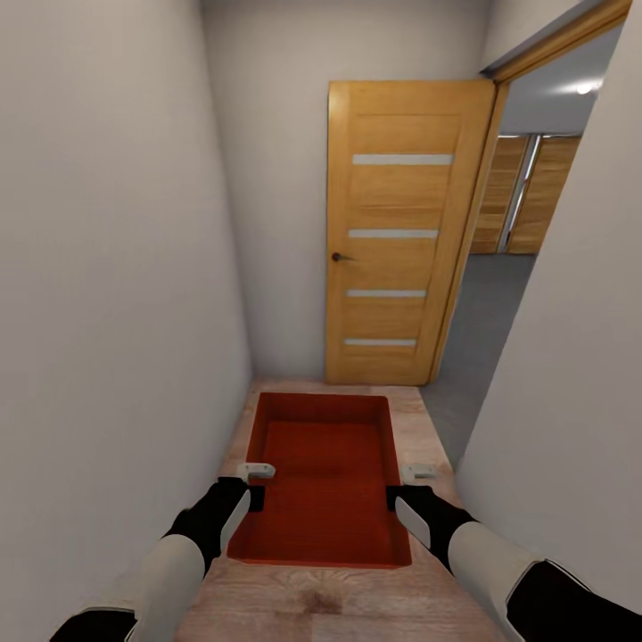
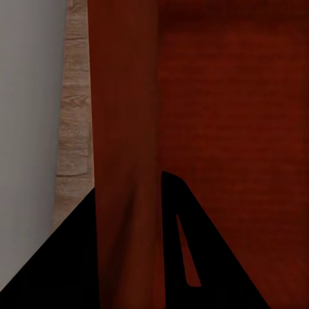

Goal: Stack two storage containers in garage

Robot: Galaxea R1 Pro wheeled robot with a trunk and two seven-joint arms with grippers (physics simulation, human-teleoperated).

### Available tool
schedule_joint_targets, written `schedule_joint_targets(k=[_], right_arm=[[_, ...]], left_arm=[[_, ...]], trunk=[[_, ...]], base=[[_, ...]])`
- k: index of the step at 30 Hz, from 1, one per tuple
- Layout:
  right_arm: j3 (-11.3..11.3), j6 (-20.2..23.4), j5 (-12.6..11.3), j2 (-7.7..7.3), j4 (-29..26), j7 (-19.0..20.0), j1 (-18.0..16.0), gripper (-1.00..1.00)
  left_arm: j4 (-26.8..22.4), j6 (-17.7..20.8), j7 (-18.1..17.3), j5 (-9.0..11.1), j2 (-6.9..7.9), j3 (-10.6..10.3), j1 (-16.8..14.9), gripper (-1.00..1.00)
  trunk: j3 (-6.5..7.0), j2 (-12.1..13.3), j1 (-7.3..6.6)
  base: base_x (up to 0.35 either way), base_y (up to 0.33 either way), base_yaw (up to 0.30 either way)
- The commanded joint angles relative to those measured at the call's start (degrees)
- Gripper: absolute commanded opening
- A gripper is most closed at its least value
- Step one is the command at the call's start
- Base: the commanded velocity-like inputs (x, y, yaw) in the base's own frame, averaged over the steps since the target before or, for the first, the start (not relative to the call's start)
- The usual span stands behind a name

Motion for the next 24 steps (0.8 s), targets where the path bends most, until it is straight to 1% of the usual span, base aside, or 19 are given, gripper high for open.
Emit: schedule_joint_targets(k=[1,24], right_arm=[[-1.89,0.43,1.96,-0.02,-2.98,-0.34,-0.11,-1.00],[-1.89,0.43,1.96,-0.31,-2.95,-0.34,-0.11,-1.00]], left_arm=[[1.56,0.20,0.20,1.18,-0.31,-0.18,0.01,-1.00],[1.57,0.20,0.20,1.18,-0.31,-0.18,0.01,-1.00]], trunk=[[-0.12,-0.13,0.07],[-0.12,-0.13,0.07]], base=[[0.321,0.000,0.000],[0.321,0.000,0.000]])
